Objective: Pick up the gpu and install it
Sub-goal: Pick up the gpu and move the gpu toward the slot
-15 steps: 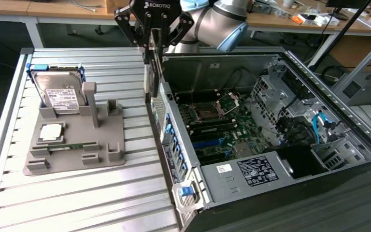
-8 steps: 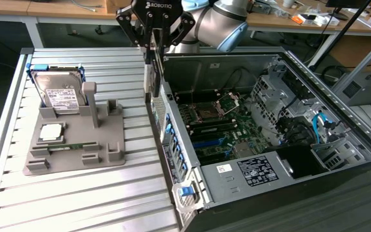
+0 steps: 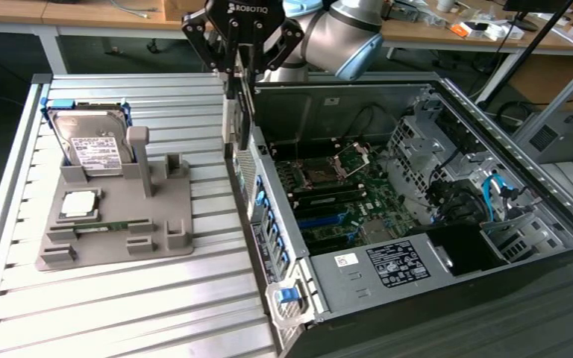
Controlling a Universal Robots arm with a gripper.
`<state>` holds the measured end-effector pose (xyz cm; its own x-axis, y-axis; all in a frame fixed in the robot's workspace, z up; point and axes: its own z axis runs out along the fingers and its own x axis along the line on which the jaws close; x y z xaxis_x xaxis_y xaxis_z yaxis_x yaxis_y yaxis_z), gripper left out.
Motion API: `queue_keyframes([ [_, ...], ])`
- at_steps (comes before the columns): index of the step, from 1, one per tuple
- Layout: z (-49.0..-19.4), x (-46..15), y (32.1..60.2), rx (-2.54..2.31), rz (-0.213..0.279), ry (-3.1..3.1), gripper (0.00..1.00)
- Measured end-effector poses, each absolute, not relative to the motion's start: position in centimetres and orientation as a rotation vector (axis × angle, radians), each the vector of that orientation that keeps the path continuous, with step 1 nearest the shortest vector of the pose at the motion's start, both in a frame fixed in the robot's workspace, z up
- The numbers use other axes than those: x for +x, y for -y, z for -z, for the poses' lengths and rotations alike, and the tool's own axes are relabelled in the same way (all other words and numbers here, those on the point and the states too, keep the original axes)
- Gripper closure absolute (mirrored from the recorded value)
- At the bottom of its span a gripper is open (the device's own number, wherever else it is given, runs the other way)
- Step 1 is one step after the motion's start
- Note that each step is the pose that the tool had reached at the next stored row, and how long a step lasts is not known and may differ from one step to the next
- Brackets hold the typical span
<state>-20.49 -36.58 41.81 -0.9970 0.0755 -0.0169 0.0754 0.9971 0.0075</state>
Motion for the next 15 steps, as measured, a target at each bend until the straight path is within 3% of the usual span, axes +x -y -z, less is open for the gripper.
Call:
queue_keyframes([
  [15, -41.81, -19.52, 36.81, 0.118, -0.011, -3.122, 0.70],
])
